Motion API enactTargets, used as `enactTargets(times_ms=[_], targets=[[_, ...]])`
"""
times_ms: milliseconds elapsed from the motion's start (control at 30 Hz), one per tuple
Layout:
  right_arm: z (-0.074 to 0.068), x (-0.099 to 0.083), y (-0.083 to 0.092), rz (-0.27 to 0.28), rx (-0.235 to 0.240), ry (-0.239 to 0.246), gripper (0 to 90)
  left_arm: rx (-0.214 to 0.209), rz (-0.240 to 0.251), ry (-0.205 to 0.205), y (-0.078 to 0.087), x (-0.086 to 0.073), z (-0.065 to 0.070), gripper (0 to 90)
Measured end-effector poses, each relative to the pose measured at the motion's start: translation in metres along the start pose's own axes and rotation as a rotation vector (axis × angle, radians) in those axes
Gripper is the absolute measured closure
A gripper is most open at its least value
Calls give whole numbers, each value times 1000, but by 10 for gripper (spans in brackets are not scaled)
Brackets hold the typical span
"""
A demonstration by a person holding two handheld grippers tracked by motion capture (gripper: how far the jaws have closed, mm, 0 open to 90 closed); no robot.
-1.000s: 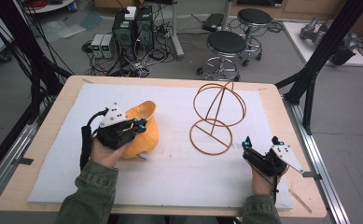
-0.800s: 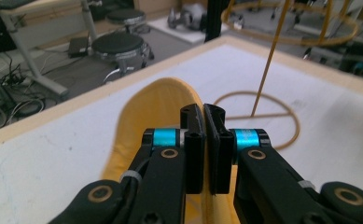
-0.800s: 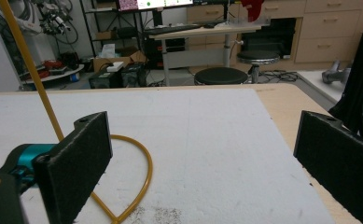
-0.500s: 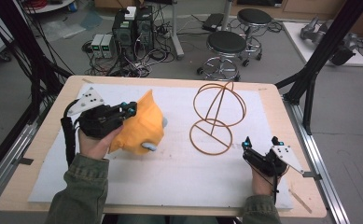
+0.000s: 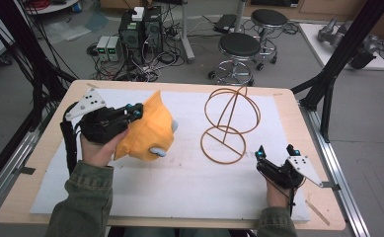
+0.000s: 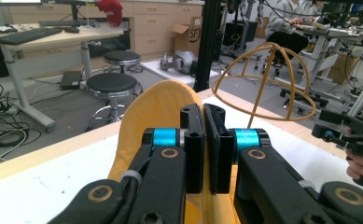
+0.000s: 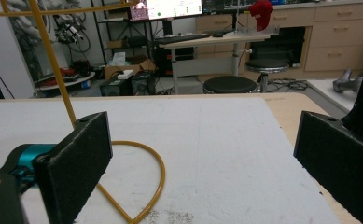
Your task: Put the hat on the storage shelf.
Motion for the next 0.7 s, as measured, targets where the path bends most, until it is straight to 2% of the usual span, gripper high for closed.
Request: enactTargets(times_ms=[133, 300, 433, 567, 633, 700], targets=[[-4, 4, 4, 10, 17, -10, 32, 6, 8, 0, 0, 3, 0, 866], [-17, 21, 12, 60, 56, 50, 32, 6, 10, 1, -1, 5, 2, 866], [-30, 35, 20, 96, 101, 49, 32, -1, 15, 9, -1, 7, 4, 866], [-59, 47, 28, 117, 189, 67, 32, -15, 33, 23, -1, 12, 8, 866], [-74, 52, 32, 129, 229, 97, 33, -21, 40, 31, -1, 13, 10, 866], [-95, 56, 37, 140, 290, 136, 33, -26, 47, 41, -1, 14, 12, 865]])
Point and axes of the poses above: each handheld gripper's, and its own axes: y roughly backward along the jaws, x roughly out of its top, z roughly to its right, the point moved 9 cm from there along -y, roughly forward along the jaws, and after that the axes turned 8 degrees about z, right-handed, at the moved point
